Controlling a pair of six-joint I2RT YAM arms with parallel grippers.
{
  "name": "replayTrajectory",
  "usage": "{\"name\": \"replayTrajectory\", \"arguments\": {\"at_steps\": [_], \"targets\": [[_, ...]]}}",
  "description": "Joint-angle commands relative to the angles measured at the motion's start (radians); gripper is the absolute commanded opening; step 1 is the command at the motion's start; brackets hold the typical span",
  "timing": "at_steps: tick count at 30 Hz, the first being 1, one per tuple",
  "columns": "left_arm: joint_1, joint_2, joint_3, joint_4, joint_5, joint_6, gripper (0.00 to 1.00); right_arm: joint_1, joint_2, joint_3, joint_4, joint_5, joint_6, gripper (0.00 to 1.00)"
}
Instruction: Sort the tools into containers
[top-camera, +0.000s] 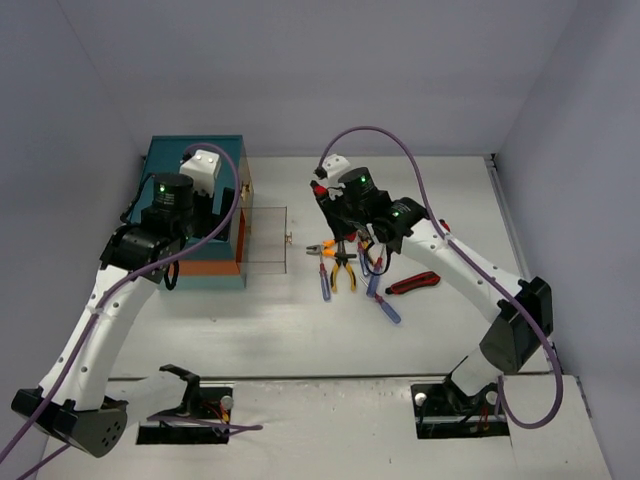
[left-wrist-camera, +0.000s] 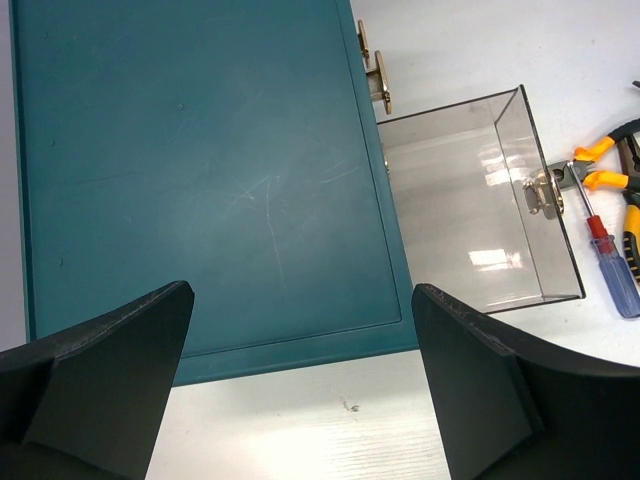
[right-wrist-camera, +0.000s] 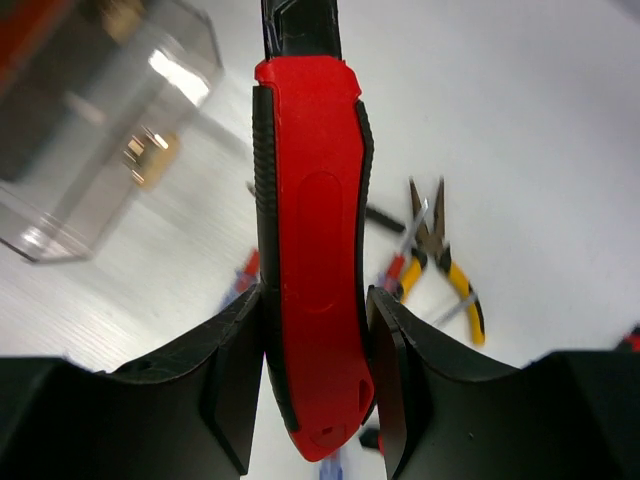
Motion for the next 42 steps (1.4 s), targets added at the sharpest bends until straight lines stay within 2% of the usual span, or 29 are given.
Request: {"name": "replayTrajectory", "arguments": {"at_steps": [1,9,20,26,37,42], "targets": [[-0.008,-0.003,0.059,0.034,-0.018,0.018,0.89,0.033,0.063,0.152,0.031,-0.044,-0.009,0.0],[-0.007,-0.011,0.07,0.036,-0.037,0.015,0.89,0.125,0.236,0.316,0.055,-0.083,0.086,0.0],[-0.008,-0.026,0.064,0.034,-0.052,0.02,0.89,0.145,0.307,0.328,0.236,-0.051,0.307,0.0],[-0.008,-0.028,0.062,0.034,-0.054,0.022,0.89,0.159,0.323,0.335,0.287,-0.053,0.367,0.0],[-0.007,-0.025,0.041,0.051,-0.06,0.016,0.89,0.165,0.386,0.237,0.504,-0.14,0.428,0.0],[-0.008,-0.022,0.03,0.057,-0.052,0.01,0.89,0.163,0.384,0.17,0.552,-0.125,0.411,0.0]]}}
